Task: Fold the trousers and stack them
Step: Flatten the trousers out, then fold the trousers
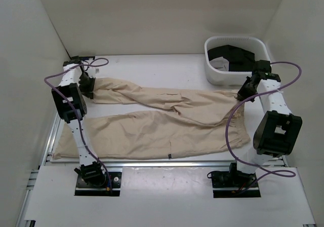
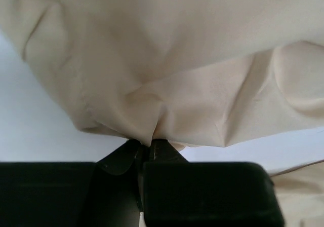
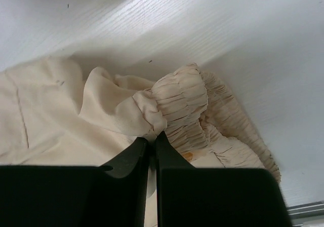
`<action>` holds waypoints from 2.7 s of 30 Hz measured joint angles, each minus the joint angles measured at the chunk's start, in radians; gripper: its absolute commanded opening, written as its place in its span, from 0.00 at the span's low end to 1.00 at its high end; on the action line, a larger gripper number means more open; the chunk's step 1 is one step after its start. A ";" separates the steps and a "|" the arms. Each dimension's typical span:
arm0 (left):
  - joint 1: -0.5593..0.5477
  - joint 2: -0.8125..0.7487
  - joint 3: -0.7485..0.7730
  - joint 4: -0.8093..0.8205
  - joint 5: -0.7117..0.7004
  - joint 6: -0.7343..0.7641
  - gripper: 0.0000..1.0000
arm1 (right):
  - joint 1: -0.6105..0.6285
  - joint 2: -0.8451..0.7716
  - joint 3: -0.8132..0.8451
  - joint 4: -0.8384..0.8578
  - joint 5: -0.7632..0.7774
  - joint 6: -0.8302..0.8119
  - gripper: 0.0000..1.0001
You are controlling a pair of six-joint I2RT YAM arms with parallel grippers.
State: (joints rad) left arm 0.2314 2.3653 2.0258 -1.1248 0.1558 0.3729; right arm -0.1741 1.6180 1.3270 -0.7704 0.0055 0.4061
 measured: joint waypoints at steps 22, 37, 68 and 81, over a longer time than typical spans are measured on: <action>0.114 -0.236 0.017 -0.102 -0.391 0.248 0.32 | 0.011 -0.093 0.068 -0.038 0.080 0.002 0.00; 0.179 -0.182 0.153 -0.120 -0.274 0.220 1.00 | 0.025 -0.091 -0.122 0.013 0.038 0.002 0.00; 0.049 0.079 0.121 0.169 -0.143 -0.022 0.31 | 0.026 0.040 -0.040 0.004 0.031 -0.026 0.00; 0.067 -0.021 0.214 0.201 -0.069 0.005 0.14 | 0.023 0.140 0.177 0.008 0.024 -0.049 0.00</action>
State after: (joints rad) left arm 0.2981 2.3447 2.2395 -0.9234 0.0868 0.3775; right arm -0.1513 1.7584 1.5040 -0.7620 0.0296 0.3569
